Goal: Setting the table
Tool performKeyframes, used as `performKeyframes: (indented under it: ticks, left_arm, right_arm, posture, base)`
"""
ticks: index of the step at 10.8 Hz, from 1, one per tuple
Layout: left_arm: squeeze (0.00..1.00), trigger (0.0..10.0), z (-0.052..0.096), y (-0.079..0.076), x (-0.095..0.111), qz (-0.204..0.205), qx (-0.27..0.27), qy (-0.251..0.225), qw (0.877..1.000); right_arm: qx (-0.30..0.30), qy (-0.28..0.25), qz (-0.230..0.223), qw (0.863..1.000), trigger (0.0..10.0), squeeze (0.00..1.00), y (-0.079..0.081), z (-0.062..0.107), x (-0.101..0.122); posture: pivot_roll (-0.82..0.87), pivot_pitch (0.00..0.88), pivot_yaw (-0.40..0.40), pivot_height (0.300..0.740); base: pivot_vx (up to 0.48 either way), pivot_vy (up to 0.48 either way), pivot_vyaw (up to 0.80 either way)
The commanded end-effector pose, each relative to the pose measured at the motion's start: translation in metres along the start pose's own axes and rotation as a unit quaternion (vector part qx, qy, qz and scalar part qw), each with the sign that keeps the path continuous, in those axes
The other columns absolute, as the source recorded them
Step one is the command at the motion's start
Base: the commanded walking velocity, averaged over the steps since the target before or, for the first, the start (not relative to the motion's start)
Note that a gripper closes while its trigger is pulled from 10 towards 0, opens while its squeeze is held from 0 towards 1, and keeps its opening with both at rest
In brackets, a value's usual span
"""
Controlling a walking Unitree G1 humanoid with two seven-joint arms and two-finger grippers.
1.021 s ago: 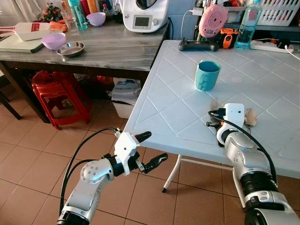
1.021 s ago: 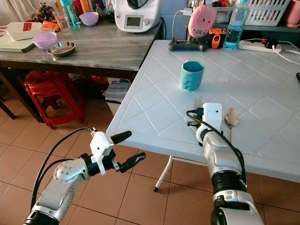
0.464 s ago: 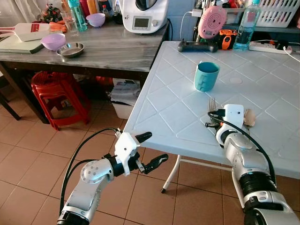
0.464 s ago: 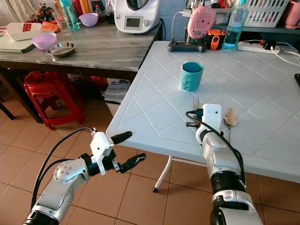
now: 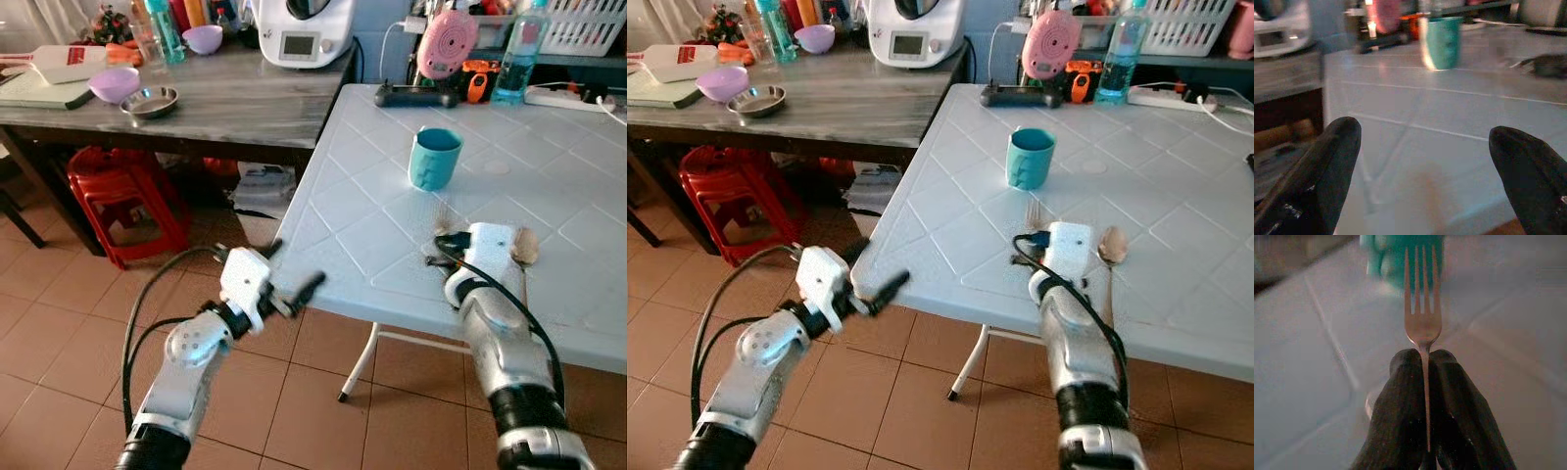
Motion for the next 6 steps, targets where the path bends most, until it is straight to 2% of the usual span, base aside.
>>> performKeyframes:
  ticks: [1, 2, 3, 5, 6]
  left_arm:
    - [0.00, 10.0, -0.002, 0.005, 0.002, -0.014, 0.018, -0.001, 1.000]
    - [0.00, 10.0, -0.003, 0.008, 0.002, -0.007, 0.038, -0.001, 0.999]
    - [0.00, 10.0, -0.004, 0.014, 0.002, -0.007, 0.067, -0.004, 0.998]
    - [0.00, 10.0, -0.004, 0.026, 0.000, 0.038, 0.119, -0.001, 0.992]
    - [0.00, 10.0, -0.004, 0.030, -0.001, 0.064, 0.134, 0.002, 0.989]
  right_arm:
    - [-0.009, -0.033, 0.002, 0.999, 10.0, 0.00, -0.001, 0.002, 0.012]
    - [-0.019, -0.041, 0.005, 0.999, 10.0, 0.00, -0.004, 0.005, 0.014]
    - [-0.051, -0.060, 0.034, 0.996, 10.0, 0.00, -0.010, 0.010, 0.018]
    - [-0.060, -0.101, 0.083, 0.990, 10.0, 0.00, -0.015, 0.019, 0.024]
    - [-0.070, -0.101, 0.079, 0.989, 10.0, 0.00, -0.018, 0.021, 0.024]
  posture:
    - [0.05, 0.023, 0.083, 0.740]
    - [0.05, 0.023, 0.084, 0.740]
    - [0.05, 0.024, 0.084, 0.740]
    - [0.04, 0.017, 0.085, 0.740]
    - [0.04, 0.016, 0.086, 0.740]
  base:
    - [0.000, 0.000, 0.00]
    - [0.000, 0.000, 0.00]
    - [0.000, 0.000, 0.00]
    - [0.000, 0.000, 0.00]
    - [0.000, 0.000, 0.00]
Point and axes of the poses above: a point about 5 cm out from each wrist's last joint towards the gripper, its own z axis pointing back from the gripper into the wrist, its own x axis along the axis of the wrist's last joint, y = z × x, the point moved 1 cm from there along -z, pointing out of the wrist towards the gripper, and after that the axes turned 1 degree about z, right-handed, at the moved point
